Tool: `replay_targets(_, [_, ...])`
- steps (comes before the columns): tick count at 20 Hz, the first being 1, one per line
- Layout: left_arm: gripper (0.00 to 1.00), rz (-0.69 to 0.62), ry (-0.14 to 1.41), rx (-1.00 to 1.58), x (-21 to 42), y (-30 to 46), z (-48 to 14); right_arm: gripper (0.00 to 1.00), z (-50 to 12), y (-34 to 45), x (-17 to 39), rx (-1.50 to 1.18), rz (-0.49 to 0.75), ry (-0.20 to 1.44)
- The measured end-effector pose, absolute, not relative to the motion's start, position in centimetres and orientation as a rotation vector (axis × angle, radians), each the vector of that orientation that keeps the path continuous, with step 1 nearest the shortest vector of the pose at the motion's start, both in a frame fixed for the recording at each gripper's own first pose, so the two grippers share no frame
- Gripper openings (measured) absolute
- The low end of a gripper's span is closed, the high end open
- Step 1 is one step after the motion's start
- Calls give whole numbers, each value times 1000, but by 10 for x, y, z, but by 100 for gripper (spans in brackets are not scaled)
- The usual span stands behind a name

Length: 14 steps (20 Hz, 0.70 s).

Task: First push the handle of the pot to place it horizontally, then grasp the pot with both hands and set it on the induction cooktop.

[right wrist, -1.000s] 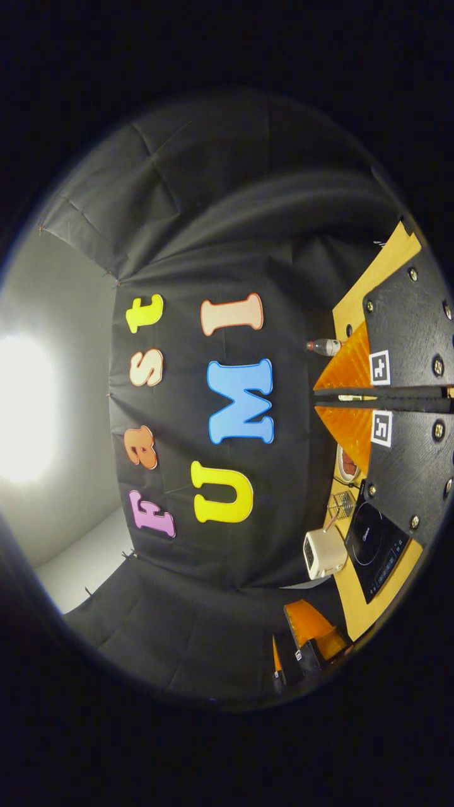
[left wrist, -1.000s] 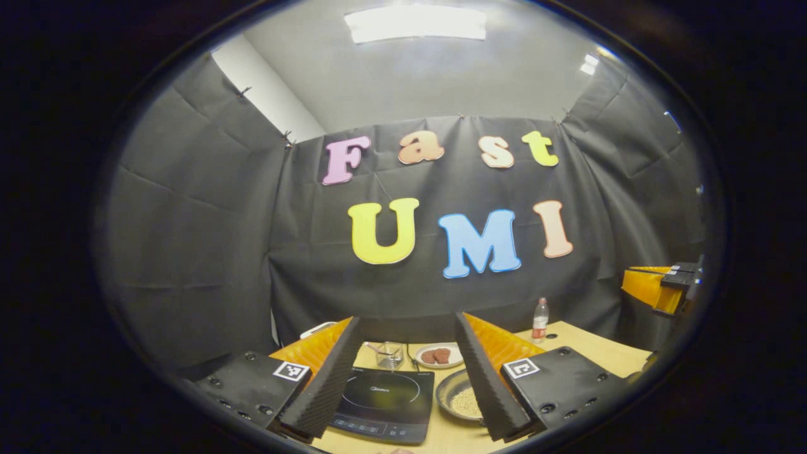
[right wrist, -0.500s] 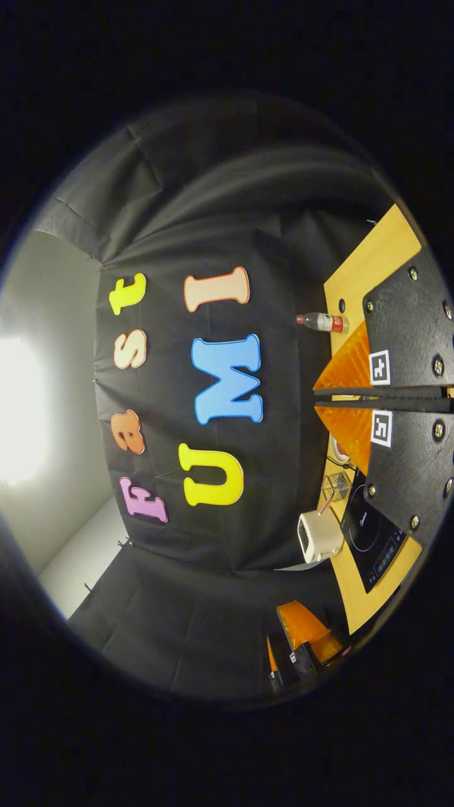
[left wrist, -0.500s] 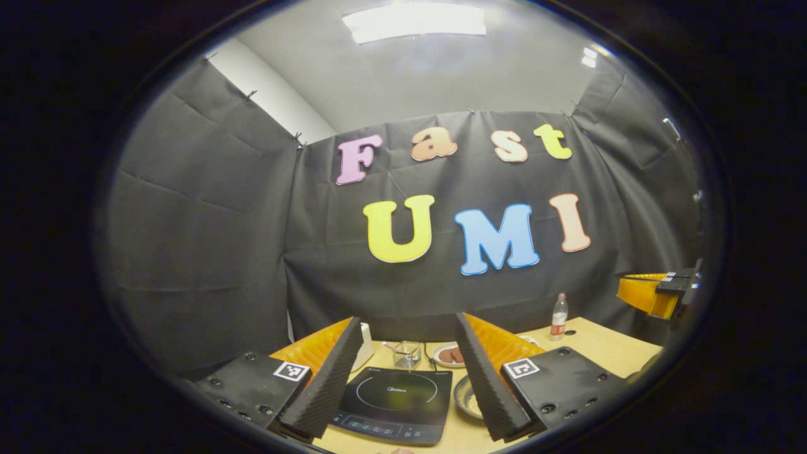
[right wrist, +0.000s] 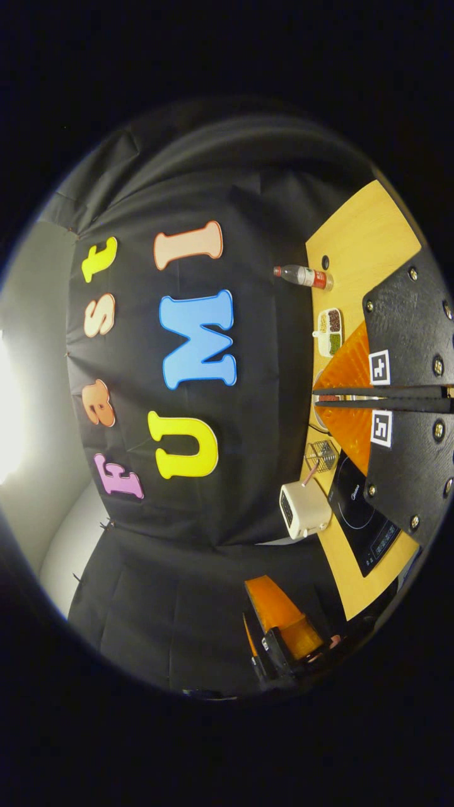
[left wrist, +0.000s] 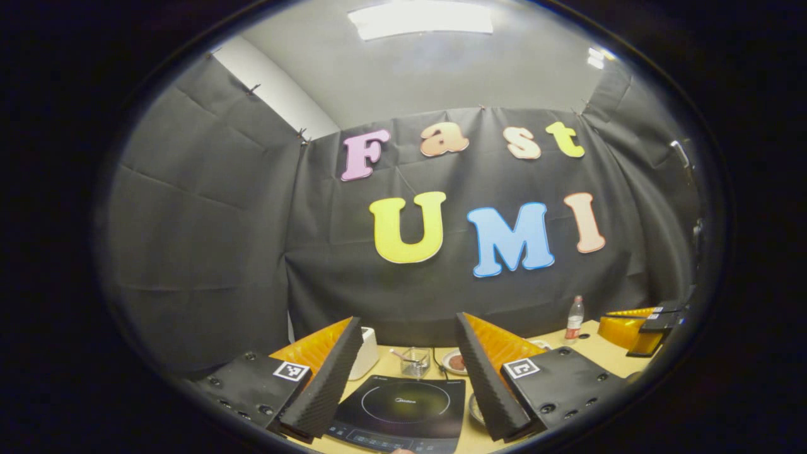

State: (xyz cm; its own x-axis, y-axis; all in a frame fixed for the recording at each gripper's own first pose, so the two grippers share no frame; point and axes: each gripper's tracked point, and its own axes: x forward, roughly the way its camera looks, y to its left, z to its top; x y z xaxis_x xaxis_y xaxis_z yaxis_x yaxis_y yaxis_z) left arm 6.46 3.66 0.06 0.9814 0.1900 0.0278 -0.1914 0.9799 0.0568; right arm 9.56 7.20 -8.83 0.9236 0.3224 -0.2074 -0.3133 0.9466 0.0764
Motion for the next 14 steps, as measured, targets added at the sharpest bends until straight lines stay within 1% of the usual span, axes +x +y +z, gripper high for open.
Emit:
replay_targets(6, [93,241,0,64,72,68,-10,0,-129,117,99,38,435,335])
replay_targets(11, [93,268,17,68,71,84,-17,1,-161,141,98,20,487,416])
replay_targets(14, [96,276,29,67,71,91,-23,1,-179,153,93,5,525,472])
